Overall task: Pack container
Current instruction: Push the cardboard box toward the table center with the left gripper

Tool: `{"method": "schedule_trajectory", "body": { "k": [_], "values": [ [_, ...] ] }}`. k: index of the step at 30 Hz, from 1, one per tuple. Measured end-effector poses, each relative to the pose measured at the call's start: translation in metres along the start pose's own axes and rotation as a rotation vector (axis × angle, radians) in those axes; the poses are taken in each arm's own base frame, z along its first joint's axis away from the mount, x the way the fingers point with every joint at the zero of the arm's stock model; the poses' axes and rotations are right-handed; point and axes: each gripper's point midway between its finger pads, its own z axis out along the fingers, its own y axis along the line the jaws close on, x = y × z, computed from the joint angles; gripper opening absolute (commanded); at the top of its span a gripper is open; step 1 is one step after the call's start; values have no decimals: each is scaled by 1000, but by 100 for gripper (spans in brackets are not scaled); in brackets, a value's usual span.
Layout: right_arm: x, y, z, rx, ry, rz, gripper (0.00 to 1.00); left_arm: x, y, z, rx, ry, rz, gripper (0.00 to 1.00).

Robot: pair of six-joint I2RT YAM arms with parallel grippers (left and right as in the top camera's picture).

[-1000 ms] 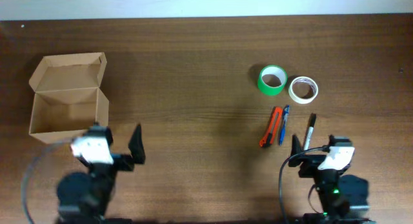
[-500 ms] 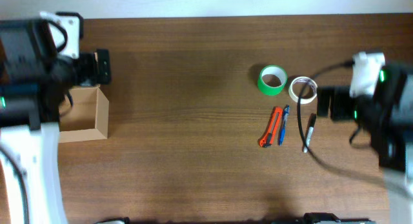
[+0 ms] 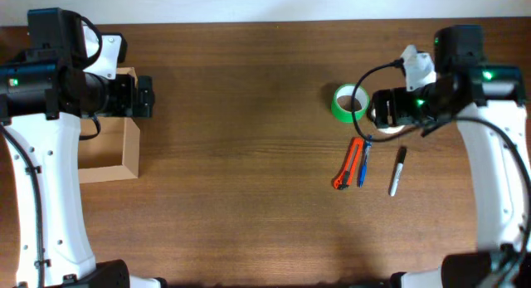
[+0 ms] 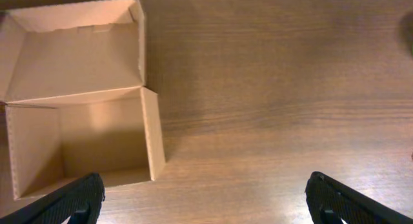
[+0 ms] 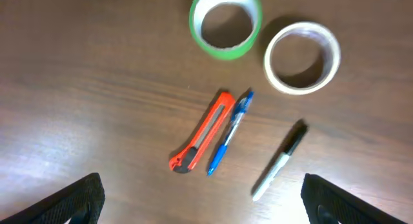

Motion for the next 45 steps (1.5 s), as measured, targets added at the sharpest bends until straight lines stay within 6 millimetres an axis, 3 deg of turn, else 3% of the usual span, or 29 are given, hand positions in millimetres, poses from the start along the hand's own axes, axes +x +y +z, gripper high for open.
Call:
{"method": "schedule_trajectory", "body": {
  "k": [4,5,8,14,19,24,26,29,30,32,33,41,45],
  "values": [
    [4,-1,16,-19,58,37,99,-1,20,13,-73,35,-38,100],
    [6,-1,17,-21,68,43,99,-1,27,20,-86,56,-54,96],
    [8,0,17,-24,78,62,99,7,46,56,-109,167,-121,79],
    [15,-6,16,15,107,96,99,41,62,147,-110,444,-191,72],
    [22,-10,15,41,136,120,99,59,67,189,-116,551,-199,70],
    [26,-11,15,50,150,131,99,59,72,204,-138,549,-194,70],
    [26,-11,15,53,152,141,99,58,74,209,-144,537,-196,64],
    [26,-11,15,54,152,153,99,67,74,218,-150,548,-205,44],
    [26,-11,15,54,153,154,99,72,74,221,-150,560,-206,30],
    [27,-11,14,55,153,157,99,80,73,228,-149,575,-202,18],
    [27,-11,14,55,154,157,99,83,73,231,-148,577,-202,2],
    [27,-11,14,56,153,177,100,90,74,235,-155,586,-218,2],
    [26,-11,14,57,152,179,100,98,69,226,-137,636,-221,2]
  ]
}}
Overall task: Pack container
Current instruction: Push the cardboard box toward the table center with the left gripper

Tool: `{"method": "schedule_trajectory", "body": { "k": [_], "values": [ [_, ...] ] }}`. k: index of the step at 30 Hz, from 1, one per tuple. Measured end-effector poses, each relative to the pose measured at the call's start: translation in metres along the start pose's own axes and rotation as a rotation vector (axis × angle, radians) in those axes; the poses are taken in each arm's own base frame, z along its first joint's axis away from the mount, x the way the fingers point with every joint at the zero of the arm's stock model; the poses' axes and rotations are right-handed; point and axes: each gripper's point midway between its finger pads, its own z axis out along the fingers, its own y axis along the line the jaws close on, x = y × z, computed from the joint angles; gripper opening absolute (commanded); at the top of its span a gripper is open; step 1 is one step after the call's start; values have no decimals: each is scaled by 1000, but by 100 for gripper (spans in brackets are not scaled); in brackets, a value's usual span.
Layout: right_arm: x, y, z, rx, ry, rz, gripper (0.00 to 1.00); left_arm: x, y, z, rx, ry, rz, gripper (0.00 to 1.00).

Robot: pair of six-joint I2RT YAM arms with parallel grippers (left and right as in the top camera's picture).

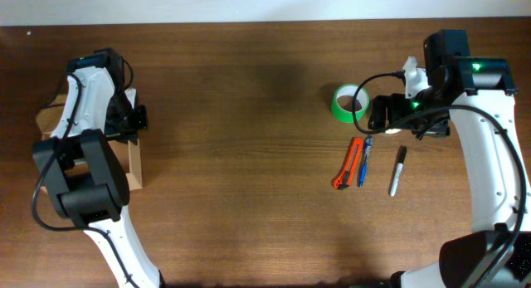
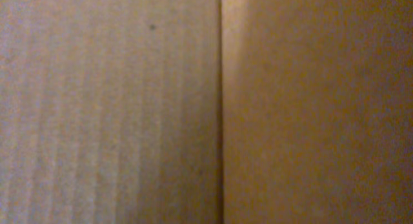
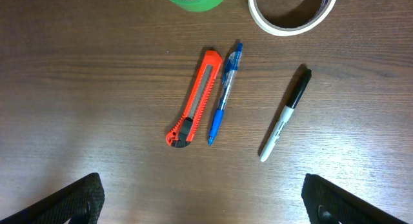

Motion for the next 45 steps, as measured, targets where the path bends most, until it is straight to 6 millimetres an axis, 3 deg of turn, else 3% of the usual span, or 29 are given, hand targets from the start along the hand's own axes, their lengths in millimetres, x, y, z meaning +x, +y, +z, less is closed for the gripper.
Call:
{"method": "schedule_trajectory", "body": {
  "k": [4,9,13,16,18,21,24,29,32,35,40,45],
  "values": [
    [-3,0,0,-1,-12,-2,100,3,-7,-25,19,17,15,2],
    [-9,0,0,2,-38,-5,100,-15,-36,-103,60,-144,72,2],
    [-12,-5,0,31,-49,-7,98,-23,-82,-179,187,-353,151,2],
    [-14,-13,-1,74,-57,4,100,-17,-115,-228,272,-489,226,2],
    [-16,-21,-2,101,-67,34,99,-6,-140,-251,310,-550,287,2],
    [-17,-40,-6,130,-78,93,99,15,-182,-265,344,-577,383,2],
    [-16,-70,-14,159,-92,185,99,41,-228,-265,350,-562,484,2],
    [-9,-138,-38,209,-147,406,99,87,-296,-262,314,-568,641,2],
    [2,-175,-49,240,-170,529,99,106,-323,-258,308,-572,699,2],
    [13,-197,-55,256,-179,614,99,113,-340,-245,290,-545,730,2],
    [24,-215,-60,264,-187,688,99,109,-371,-190,227,-433,802,1],
    [26,-218,-60,265,-188,701,99,107,-399,-117,151,-286,890,1]
  ]
}}
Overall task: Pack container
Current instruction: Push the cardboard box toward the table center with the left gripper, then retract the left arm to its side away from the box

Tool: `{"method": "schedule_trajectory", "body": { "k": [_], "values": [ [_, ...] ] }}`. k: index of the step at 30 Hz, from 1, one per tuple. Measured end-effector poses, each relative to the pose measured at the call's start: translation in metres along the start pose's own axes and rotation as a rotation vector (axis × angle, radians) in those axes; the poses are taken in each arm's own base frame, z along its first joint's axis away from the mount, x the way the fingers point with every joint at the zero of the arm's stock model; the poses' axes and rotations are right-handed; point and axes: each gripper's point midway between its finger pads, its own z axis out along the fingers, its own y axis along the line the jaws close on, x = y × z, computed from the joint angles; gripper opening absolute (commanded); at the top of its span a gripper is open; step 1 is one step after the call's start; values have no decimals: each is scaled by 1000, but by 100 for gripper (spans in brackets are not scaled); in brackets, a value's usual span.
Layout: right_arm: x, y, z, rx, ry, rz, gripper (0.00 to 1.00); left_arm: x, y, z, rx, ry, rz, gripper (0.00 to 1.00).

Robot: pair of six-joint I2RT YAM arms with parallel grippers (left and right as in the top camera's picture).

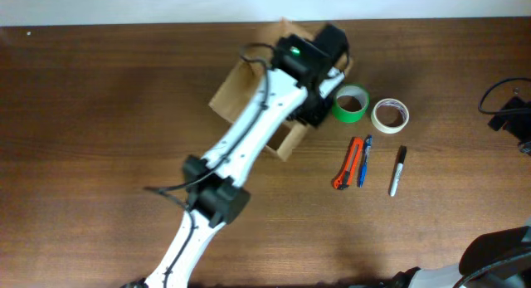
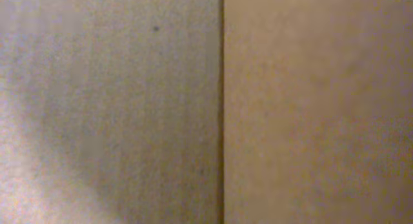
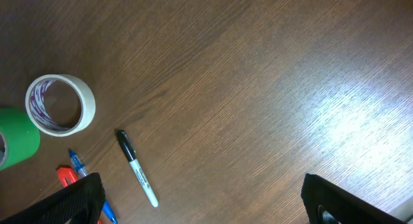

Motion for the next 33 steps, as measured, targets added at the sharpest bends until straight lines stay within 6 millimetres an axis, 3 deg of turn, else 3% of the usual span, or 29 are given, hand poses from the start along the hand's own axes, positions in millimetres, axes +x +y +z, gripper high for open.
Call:
{"method": "schedule_trajectory", "body": {
  "k": [2,5,13,22,24,30,33],
  "values": [
    [0,1,0,-3,0,0,99,3,-5,22,1,47,2,2],
    [0,2,0,-11,2,0,99,5,-10,39,1,81,-59,2],
    [1,5,0,-26,4,0,99,-3,-17,42,-19,48,-196,2],
    [1,7,0,-41,7,0,99,-29,-20,45,-13,-57,-306,1],
    [1,7,0,-41,7,0,99,-30,-20,50,-13,-56,-315,1],
    [2,9,0,-51,9,0,99,-20,-14,94,-27,33,-341,2],
    [2,10,0,-56,10,1,99,-19,-11,96,-23,43,-350,2]
  ]
}}
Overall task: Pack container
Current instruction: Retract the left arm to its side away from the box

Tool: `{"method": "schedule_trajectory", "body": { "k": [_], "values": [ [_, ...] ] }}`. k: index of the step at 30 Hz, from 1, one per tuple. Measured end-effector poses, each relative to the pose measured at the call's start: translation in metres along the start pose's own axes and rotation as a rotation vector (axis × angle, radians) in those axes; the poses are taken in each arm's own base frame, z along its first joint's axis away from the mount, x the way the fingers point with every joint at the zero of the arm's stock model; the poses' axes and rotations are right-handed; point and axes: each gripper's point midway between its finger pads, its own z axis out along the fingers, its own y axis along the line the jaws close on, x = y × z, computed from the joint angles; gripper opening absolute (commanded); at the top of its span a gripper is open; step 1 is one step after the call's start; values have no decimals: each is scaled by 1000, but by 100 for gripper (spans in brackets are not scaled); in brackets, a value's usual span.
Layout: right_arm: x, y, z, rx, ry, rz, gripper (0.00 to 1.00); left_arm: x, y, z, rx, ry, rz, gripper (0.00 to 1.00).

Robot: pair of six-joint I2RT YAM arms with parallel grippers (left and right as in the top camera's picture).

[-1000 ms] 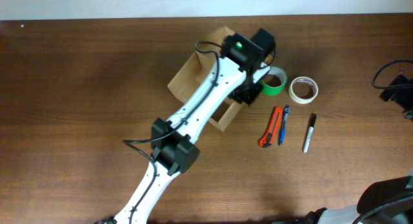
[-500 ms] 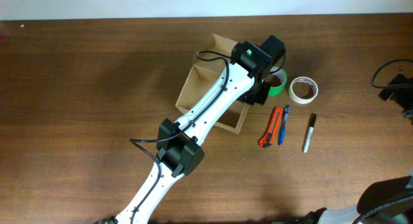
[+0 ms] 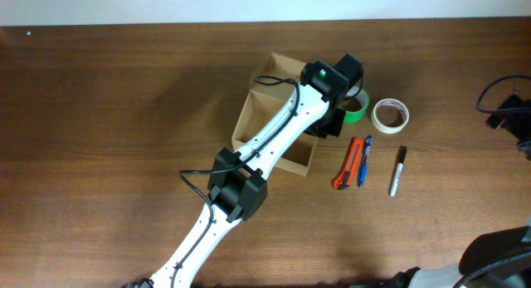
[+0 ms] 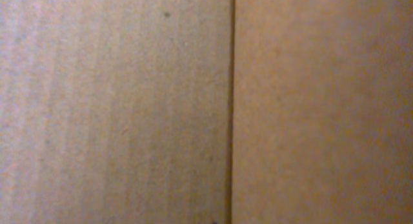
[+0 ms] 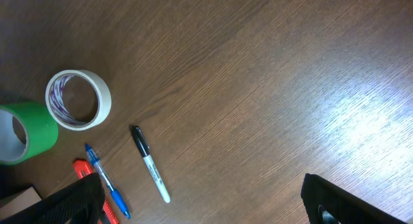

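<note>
An open cardboard box (image 3: 249,122) sits mid-table with its flap toward the far side. My left gripper (image 3: 330,114) reaches down at its right wall. The left wrist view shows only cardboard (image 4: 116,108), and no fingers are in view. Right of the box lie a green tape roll (image 3: 360,108), a white tape roll (image 3: 390,114), an orange cutter (image 3: 350,163), a blue pen (image 3: 363,160) and a black marker (image 3: 397,170). My right gripper (image 5: 203,211) hangs open and empty, high over the table's right side, with the marker (image 5: 150,162) and white tape (image 5: 77,98) to its left.
The left arm (image 3: 265,147) stretches diagonally from the near left across the box. The right arm (image 3: 506,114) shows only at the right edge. Bare wooden tabletop (image 3: 124,114) lies left of the box.
The box has turned squarer to the table and shifted slightly right and nearer, with my left gripper still at its right wall. The right arm has barely moved.
The box stood at the table's far left with my left gripper open above it and my right gripper open over the tapes and pens. Then cardboard filled the left wrist view. Later the box was beside the green tape and the right arm at the right edge.
</note>
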Motion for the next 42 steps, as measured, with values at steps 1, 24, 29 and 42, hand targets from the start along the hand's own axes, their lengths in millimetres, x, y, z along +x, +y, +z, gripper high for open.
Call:
{"method": "schedule_trajectory", "body": {
  "k": [1,24,29,42],
  "values": [
    [0,0,0,0,0,0,99,0,1,0,3,1,-3,9],
    [8,38,2,-23,2,-111,94,-38,44,-89,-28,-230,2,100],
    [12,53,2,-28,5,-155,92,-42,70,-127,-139,-320,-5,100],
    [77,152,-3,-61,52,-510,97,9,209,-352,-402,-705,-173,100]
  ]
}}
